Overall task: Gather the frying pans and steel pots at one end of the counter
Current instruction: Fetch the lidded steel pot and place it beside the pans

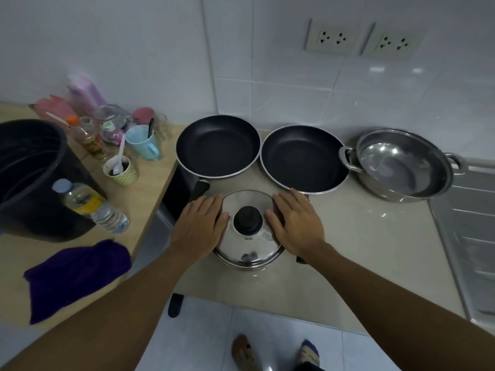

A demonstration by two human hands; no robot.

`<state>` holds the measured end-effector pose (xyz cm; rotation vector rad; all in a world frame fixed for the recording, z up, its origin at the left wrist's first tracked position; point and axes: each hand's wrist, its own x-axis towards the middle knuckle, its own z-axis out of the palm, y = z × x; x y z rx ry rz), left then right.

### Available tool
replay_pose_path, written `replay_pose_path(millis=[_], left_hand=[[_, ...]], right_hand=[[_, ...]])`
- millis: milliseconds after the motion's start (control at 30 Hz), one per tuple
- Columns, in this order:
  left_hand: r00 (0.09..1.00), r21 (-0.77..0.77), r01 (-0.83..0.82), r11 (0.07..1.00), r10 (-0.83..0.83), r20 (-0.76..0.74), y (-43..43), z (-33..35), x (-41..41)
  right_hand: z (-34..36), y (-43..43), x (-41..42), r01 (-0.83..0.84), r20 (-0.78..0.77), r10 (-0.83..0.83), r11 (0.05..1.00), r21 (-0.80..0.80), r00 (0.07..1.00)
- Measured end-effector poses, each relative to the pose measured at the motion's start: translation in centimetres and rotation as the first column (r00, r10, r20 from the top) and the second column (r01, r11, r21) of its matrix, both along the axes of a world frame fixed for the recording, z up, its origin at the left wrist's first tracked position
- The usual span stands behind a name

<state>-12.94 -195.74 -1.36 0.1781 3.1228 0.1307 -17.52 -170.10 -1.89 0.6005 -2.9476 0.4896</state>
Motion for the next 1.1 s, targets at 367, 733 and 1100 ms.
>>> replay_pose_path(millis=[367,733,1100], left_hand=[[0.997,-0.029,0.054,0.998,-0.056,-0.053,-1.1,0.0,-6.9],[0.996,-0.068,0.091,0.994,-0.091,0.001,-1.7,0.2,-10.9],[0.997,-0.008,0.072,0.997,-0.072,0.014,-1.9,-0.2,-12.3]], right_hand=[[-0.3,-1.3,-4.4,0.125,0.043,-0.128,0.991,0.052,0.991],[-0.3,-1.8,-7.7,0.158,0.093,-0.162,0.986,0.050,0.982],[-0.4,-2.0,-8.8,0.184,0.117,-0.189,0.981,0.056,0.975]])
